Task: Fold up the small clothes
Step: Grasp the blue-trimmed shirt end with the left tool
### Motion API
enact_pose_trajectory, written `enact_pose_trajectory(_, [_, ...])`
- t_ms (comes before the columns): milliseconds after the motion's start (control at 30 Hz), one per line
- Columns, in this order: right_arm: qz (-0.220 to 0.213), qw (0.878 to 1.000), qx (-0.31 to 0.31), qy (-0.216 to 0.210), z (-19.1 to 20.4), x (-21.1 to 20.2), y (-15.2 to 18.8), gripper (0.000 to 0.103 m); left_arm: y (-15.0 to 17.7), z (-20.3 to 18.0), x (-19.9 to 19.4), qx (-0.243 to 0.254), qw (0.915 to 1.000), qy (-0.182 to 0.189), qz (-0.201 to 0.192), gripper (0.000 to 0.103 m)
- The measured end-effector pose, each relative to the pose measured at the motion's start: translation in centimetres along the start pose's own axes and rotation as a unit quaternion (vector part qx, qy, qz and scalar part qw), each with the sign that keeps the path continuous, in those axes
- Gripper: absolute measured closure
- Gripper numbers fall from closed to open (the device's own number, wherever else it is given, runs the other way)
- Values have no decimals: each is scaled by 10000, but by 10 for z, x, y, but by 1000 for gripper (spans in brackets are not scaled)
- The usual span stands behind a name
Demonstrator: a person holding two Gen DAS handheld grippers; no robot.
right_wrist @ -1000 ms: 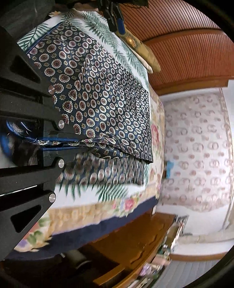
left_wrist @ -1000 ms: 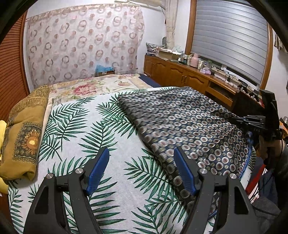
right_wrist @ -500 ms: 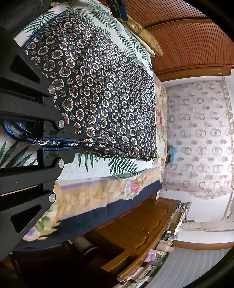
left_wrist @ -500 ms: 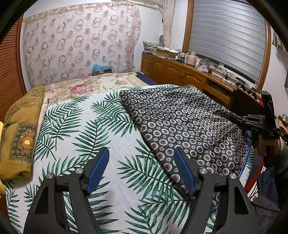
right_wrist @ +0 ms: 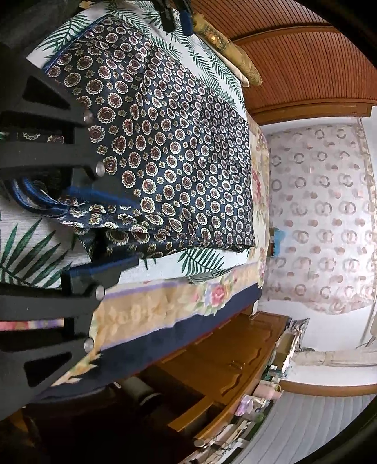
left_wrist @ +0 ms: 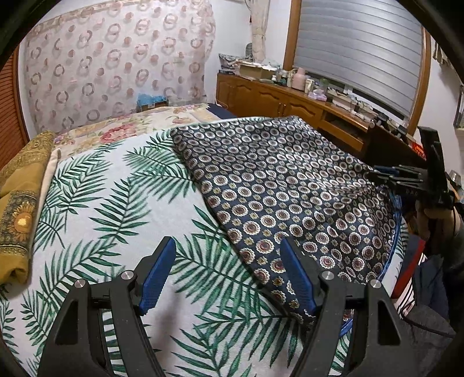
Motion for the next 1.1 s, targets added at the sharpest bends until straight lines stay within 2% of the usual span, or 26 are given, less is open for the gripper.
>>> enact_pose_trajectory(300, [-132, 9999, -92, -58, 8, -14, -3, 55, 12, -13, 6, 83, 9996, 119, 226, 28])
enact_pose_trajectory(500, [-250, 9992, -201, -241, 27, -20, -7, 54, 18, -20, 5, 153, 9993, 187, 298, 28])
enact_pose_trajectory(567, [-227, 9989, -247, -334, 35, -18, -5, 54, 21, -24, 3, 172, 9990, 264, 325, 32])
enact_pose_trajectory(633, [-172, 9987, -274, -395, 41, -14, -1, 54, 25, -29, 2, 178, 9983, 379, 417, 46])
enact_pose_trajectory(733, [-60, 9983, -339, -477, 48, -5, 7, 53, 29, -35, -1, 197, 9974, 505, 477, 56])
enact_pose_trajectory(1100, [93, 9983, -282, -495, 56, -1, 16, 53, 48, -53, -6, 309, 9938, 761, 746, 59])
Point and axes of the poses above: each gripper's, at about its wrist camera, not at the fingertips, and x roughly the way its jaws point, z to its left, y to its underside, the point moved 10 cm from there along x, roughly the way its jaws point, and after that the axes turned 6 degrees about -y, right-handed, at the moved point
